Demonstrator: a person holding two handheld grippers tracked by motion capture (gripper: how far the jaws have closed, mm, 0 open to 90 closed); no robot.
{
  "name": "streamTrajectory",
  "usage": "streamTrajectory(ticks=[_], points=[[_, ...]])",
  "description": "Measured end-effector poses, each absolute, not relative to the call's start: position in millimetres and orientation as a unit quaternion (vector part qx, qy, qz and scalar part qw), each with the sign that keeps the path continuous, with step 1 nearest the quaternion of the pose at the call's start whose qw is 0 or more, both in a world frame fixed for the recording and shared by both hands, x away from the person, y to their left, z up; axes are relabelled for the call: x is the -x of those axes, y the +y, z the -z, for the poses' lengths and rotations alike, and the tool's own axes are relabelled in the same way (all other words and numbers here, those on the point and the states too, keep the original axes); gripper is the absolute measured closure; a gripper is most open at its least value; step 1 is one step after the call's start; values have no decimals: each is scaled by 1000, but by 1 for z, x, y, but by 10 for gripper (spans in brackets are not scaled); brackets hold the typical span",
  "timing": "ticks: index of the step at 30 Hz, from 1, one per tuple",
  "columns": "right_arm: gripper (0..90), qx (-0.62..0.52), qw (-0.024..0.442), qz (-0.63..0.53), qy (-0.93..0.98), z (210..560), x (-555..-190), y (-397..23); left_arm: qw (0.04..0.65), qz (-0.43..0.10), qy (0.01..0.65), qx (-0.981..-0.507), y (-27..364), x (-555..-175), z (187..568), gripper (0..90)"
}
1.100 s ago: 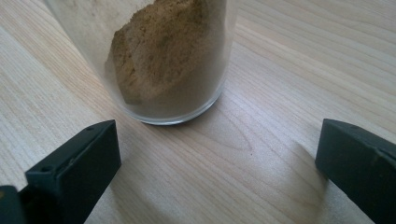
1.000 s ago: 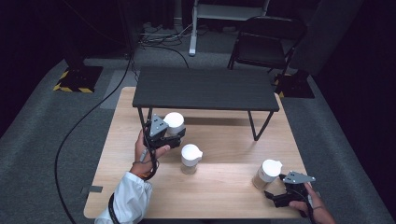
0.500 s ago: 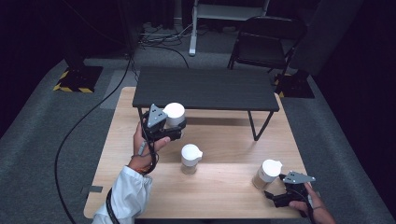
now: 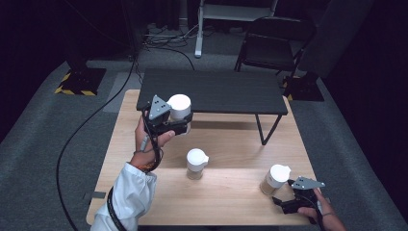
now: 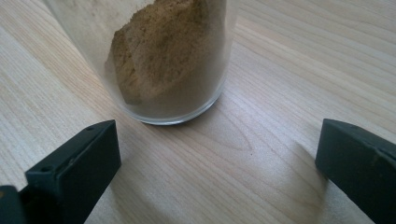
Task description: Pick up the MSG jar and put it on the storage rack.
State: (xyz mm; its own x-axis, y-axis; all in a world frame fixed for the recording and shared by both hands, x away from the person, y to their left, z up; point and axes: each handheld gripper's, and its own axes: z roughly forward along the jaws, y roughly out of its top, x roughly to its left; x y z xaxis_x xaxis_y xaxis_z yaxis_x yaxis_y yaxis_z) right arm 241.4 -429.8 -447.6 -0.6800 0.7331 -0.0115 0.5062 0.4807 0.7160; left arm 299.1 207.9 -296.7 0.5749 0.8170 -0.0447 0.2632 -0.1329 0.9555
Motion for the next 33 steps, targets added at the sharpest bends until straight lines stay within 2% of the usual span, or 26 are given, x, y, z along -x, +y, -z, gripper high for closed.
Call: streamTrajectory(ticks=[19,33], points=[[0,-367,160,-354,845,448,-241,-430,542,-267,387,-696,208,-315,265,294],[0,-367,160,-354,845,448,-241,-430,539,-281,406,-682,205,-343,260,293]])
